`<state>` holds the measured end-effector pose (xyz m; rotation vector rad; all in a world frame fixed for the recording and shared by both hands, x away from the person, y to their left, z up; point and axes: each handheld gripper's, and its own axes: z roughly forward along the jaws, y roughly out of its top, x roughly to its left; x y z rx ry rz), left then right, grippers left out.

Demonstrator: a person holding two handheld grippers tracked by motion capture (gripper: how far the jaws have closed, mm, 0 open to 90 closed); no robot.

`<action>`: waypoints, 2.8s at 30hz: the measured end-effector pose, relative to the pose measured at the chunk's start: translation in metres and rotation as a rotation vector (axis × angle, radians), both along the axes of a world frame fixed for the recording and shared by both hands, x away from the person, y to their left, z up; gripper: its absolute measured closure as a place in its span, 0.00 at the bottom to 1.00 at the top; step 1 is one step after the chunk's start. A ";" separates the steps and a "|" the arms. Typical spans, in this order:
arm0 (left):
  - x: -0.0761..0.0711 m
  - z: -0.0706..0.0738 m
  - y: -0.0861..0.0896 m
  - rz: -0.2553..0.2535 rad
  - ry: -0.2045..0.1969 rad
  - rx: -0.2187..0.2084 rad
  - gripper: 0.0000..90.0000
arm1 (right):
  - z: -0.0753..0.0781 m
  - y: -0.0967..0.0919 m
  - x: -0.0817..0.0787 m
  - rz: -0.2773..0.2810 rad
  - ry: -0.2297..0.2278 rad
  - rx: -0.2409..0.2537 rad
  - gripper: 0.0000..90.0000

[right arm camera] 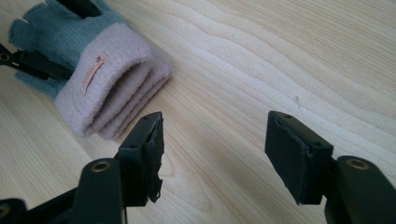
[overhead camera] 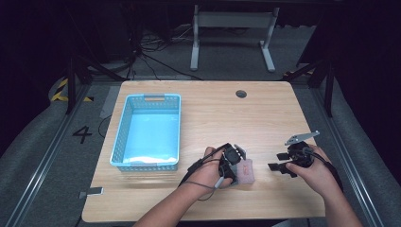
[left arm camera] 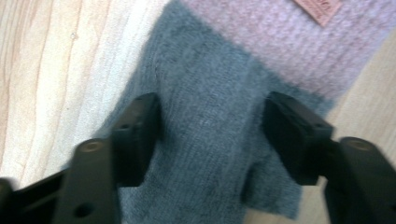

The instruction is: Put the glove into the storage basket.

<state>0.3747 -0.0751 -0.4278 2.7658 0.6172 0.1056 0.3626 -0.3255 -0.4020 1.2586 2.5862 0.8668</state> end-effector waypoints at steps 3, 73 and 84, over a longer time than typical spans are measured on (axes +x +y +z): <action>-0.002 0.002 -0.001 -0.012 -0.001 0.009 0.56 | 0.000 0.000 0.000 0.001 0.000 -0.001 0.42; 0.008 0.135 0.179 0.240 -0.147 -0.223 0.81 | -0.006 0.029 0.041 0.091 -0.014 -0.026 0.43; 0.025 0.138 0.225 0.299 -0.155 -0.221 0.80 | -0.009 0.027 0.038 0.073 -0.015 -0.028 0.42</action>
